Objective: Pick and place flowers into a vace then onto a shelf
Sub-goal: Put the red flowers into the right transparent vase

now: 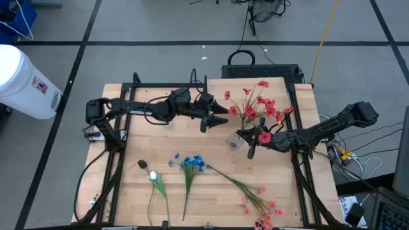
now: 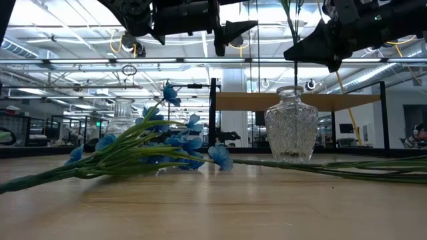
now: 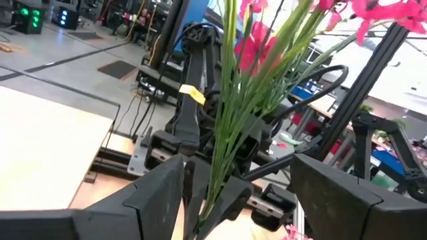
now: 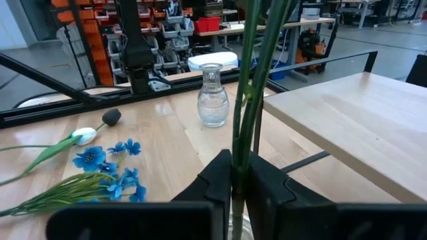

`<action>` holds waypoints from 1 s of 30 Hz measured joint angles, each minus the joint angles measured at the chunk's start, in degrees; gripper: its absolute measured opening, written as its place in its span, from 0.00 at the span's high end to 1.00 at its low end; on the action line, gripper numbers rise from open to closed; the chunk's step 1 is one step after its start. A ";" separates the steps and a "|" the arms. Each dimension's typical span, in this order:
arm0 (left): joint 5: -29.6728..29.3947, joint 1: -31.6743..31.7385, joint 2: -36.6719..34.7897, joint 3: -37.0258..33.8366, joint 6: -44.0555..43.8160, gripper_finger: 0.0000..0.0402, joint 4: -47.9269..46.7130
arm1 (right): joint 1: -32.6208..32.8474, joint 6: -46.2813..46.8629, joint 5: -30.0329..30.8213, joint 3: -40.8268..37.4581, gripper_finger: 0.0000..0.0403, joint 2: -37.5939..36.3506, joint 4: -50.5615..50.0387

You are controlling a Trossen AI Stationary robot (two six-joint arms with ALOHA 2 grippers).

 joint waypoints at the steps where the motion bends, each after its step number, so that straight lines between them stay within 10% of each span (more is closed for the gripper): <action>1: -0.01 0.00 0.00 0.00 0.02 0.31 -0.13 | 0.00 0.00 0.01 0.00 0.92 0.00 0.03; 30: -0.08 0.00 0.02 0.00 0.13 0.31 -0.22 | 0.02 -2.84 -1.55 0.00 0.88 -0.02 -2.55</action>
